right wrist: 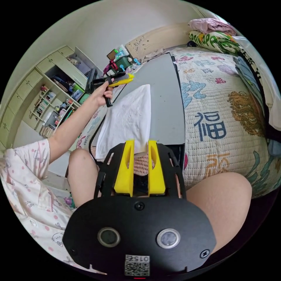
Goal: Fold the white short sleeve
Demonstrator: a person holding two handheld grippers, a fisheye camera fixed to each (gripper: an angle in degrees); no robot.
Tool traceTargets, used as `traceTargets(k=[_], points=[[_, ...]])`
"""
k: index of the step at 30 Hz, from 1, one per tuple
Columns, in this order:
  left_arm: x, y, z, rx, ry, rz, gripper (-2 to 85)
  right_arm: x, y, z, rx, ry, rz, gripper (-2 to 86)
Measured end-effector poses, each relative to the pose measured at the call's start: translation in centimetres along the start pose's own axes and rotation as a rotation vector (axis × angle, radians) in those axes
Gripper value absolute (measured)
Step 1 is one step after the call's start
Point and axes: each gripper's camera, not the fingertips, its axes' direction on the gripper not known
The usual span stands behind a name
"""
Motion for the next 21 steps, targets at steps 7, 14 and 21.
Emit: traceTargets(k=[7,14,21], points=[[-11.6,14.6,-14.1,0.159,-0.03,-0.243,10.5,-1.6,-8.2,0.3,0.141,-0.071,0.008,8.8],[-21.2,22.2,-16.5,0.23,0.205,-0.465,12.4,-5.3,-19.4,12.3,-0.004,-0.079,-0.079,10.8],[-23.8,22.9,-16.5,0.174,0.237,-0.429,13.8,-7.1,-24.8,25.4,-0.116,0.03,-0.068,11.5]])
